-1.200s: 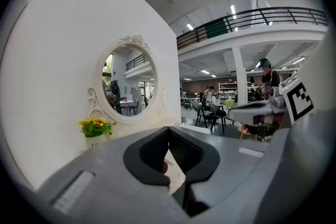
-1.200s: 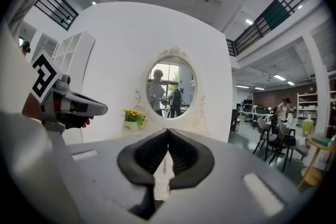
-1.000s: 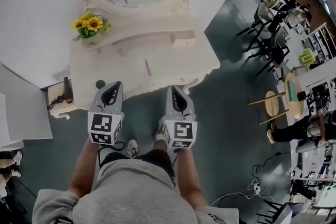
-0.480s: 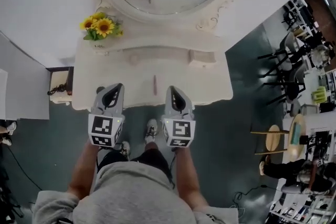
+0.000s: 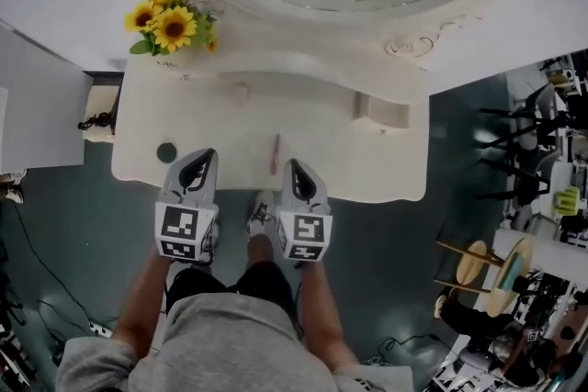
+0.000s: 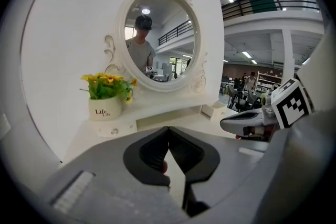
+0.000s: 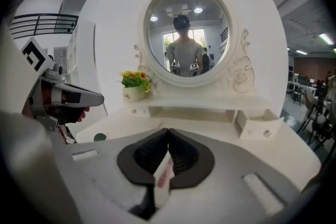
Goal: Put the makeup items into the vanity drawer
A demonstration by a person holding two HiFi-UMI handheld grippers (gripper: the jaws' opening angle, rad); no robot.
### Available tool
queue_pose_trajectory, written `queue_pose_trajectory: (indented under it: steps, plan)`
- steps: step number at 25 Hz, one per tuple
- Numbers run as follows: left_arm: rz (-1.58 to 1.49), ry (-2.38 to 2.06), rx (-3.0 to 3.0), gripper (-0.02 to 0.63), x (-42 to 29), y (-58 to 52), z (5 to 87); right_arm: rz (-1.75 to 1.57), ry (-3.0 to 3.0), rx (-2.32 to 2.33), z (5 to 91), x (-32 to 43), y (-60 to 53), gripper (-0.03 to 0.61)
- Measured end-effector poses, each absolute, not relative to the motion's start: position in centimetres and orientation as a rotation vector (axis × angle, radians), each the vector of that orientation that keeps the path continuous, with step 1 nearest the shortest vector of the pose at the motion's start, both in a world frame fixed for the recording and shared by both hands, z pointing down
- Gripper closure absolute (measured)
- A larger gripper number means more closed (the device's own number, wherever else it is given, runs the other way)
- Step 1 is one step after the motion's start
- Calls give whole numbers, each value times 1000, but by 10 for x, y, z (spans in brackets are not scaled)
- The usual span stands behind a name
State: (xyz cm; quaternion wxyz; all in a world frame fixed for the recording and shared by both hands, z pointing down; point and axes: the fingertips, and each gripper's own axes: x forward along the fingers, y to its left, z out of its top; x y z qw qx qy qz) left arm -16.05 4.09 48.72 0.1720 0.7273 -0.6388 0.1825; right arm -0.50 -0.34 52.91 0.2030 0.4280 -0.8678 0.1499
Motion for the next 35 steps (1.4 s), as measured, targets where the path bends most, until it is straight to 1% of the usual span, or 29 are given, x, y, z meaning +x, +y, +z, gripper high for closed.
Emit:
queue_pose_trajectory:
  steps: [7, 8, 9, 12, 14, 15, 22, 23, 26, 32, 35]
  plan:
    - [557, -1790, 1939, 603, -171, 40, 535, 523, -2332, 1113, 590, -14, -12, 575]
    - [556, -1790, 1929, 603, -173, 40, 539, 538, -2322, 1102, 597, -16, -13, 566]
    - [555, -1791, 1919, 603, -174, 41, 542, 554, -2313, 1092, 604, -18, -13, 521]
    - [558, -1792, 1894, 603, -177, 42, 549, 594, -2289, 1074, 620, -23, -14, 450]
    - [563, -1790, 1880, 603, -179, 43, 554, 613, -2271, 1064, 630, -26, -15, 417]
    - [565, -1789, 1873, 603, -179, 44, 556, 620, -2259, 1056, 636, -28, -15, 414]
    - [573, -1784, 1843, 603, -179, 50, 568, 591, -2200, 1012, 655, -33, -17, 416]
    - [574, -1785, 1840, 603, -179, 50, 568, 588, -2188, 1007, 657, -33, -17, 427]
    - [574, -1788, 1839, 603, -180, 49, 568, 579, -2139, 983, 664, -33, -17, 434]
    - [580, -1787, 1848, 603, -179, 44, 566, 550, -2088, 1002, 664, -31, -21, 525]
    - [590, -1783, 1851, 603, -178, 43, 566, 551, -2098, 1003, 663, -31, -22, 526]
